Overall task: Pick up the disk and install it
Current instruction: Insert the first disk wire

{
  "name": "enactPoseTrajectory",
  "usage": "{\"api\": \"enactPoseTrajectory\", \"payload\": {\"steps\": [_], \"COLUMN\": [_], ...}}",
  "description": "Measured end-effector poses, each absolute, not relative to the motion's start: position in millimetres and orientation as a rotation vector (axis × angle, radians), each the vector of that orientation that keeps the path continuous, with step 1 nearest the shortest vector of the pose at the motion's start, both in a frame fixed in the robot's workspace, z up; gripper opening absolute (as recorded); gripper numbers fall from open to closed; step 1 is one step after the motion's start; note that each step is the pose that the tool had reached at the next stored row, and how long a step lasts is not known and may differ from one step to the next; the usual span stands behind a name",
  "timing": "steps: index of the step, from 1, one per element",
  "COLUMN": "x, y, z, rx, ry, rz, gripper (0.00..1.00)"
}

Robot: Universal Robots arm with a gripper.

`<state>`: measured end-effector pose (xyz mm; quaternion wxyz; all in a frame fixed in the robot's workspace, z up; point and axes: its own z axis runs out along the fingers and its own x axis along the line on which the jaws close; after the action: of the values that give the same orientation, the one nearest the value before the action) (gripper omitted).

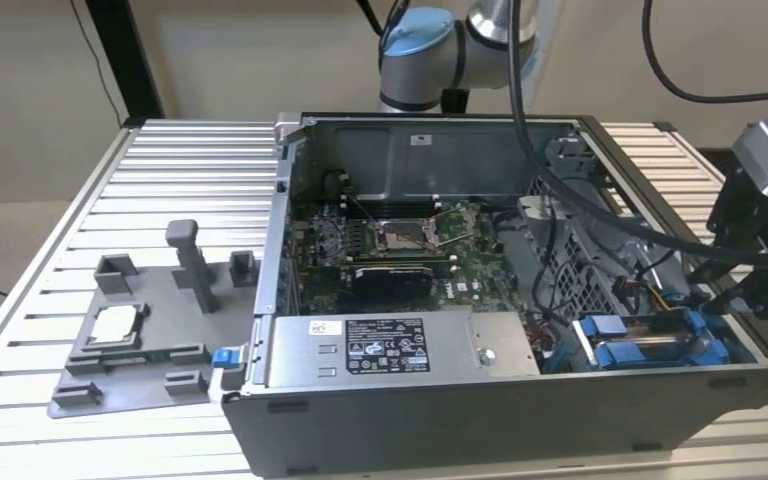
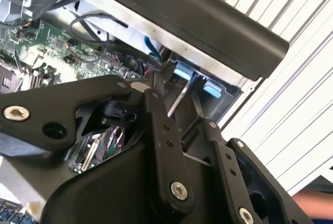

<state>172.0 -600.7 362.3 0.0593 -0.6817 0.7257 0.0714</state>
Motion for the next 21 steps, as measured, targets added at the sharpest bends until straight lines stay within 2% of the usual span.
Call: {"api": "enactPoseTrajectory", "payload": {"steps": [21], "x": [168.7], "y": [-597.2], "z": [355.0], "rx": [-2.064], "ry": [2.181], "rz": [0.237], "gripper": [1.0]}}
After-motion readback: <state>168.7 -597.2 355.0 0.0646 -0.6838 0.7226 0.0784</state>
